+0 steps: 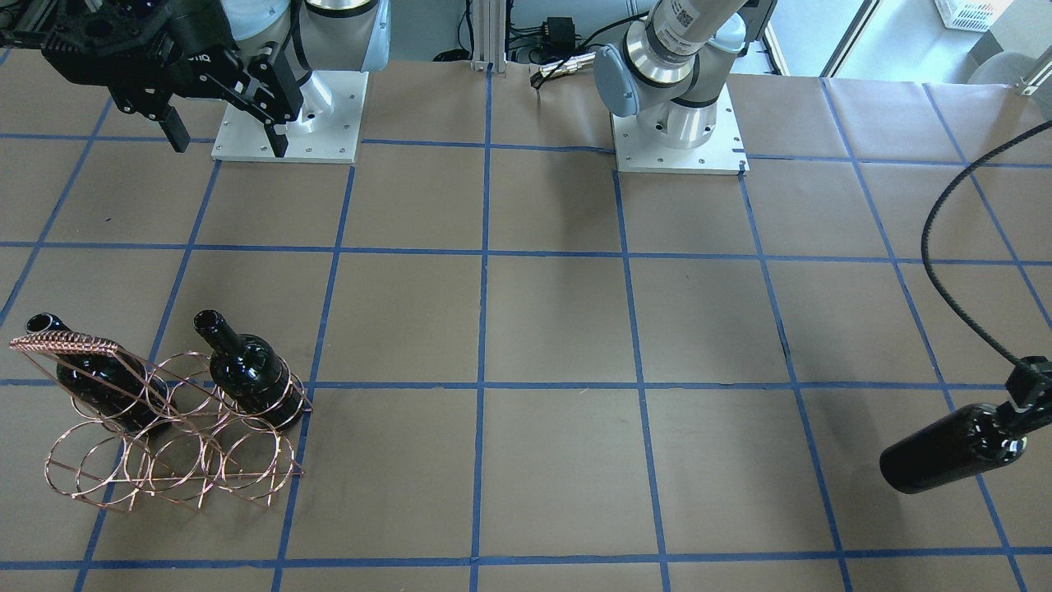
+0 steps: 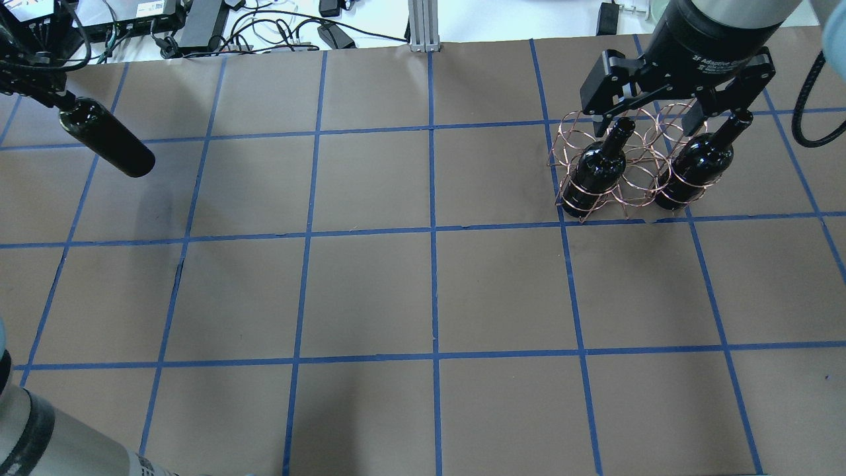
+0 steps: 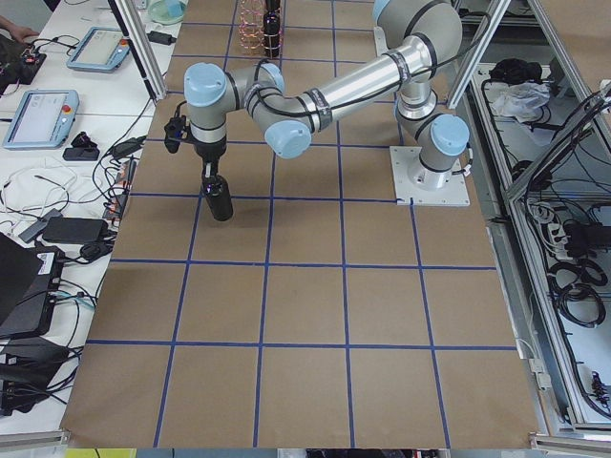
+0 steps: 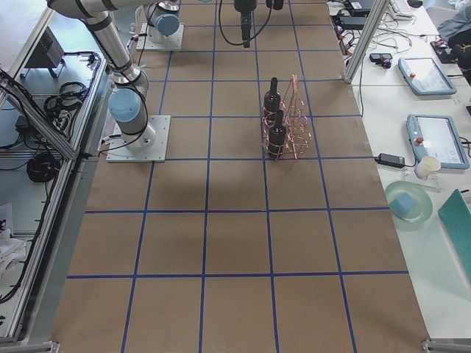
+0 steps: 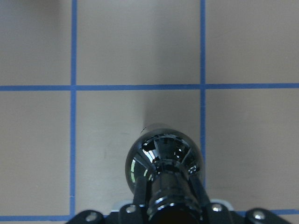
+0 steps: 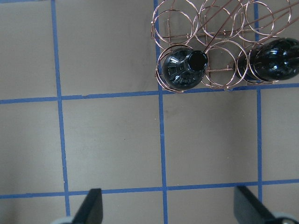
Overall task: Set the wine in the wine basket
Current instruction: 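Lift the bottle with the left gripper and swing it upright, then lower the held bottle upright onto the table with the left gripper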
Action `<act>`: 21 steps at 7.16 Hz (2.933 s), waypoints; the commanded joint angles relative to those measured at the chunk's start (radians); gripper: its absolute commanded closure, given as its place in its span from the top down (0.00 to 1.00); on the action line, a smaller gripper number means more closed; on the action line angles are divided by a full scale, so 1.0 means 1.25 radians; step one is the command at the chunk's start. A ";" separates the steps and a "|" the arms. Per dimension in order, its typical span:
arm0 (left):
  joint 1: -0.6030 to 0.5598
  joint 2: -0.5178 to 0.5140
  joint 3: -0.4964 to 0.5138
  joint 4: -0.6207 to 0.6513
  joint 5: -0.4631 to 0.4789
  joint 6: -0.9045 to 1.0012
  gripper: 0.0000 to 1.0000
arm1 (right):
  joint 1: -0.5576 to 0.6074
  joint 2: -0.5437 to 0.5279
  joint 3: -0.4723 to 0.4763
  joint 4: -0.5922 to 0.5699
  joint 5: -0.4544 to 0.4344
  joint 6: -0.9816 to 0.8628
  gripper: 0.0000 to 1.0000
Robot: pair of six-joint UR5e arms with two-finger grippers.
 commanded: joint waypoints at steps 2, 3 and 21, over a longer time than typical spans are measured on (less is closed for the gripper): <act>-0.127 0.068 -0.061 0.009 -0.024 -0.186 0.00 | 0.000 0.000 0.000 0.000 -0.001 -0.001 1.00; -0.175 0.087 -0.073 0.009 -0.019 -0.256 0.00 | 0.000 0.000 0.000 0.000 -0.001 -0.001 1.00; -0.435 0.297 -0.441 0.052 0.069 -0.541 0.00 | 0.000 0.000 -0.001 -0.001 -0.001 -0.003 1.00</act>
